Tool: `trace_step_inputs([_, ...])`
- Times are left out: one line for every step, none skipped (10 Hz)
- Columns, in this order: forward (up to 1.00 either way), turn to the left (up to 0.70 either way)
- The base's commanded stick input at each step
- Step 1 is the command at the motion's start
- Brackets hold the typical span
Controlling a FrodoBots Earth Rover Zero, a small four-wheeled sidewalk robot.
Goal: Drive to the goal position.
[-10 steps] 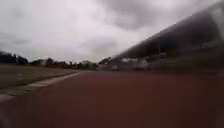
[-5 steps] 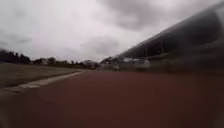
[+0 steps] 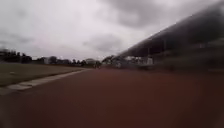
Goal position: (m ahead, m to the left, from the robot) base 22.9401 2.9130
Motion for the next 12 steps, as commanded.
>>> trace_step_inputs([1.00, 0.00])
trace_step_inputs([1.00, 0.00])
trace_step_inputs([1.00, 0.00])
trace_step_inputs([1.00, 0.00])
trace_step_inputs([1.00, 0.00])
trace_step_inputs([1.00, 0.00])
trace_step_inputs([1.00, 0.00])
trace_step_inputs([1.00, 0.00])
trace_step_inputs([1.00, 0.00])
trace_step_inputs([1.00, 0.00])
trace_step_inputs([1.00, 0.00])
trace_step_inputs([1.00, 0.00])
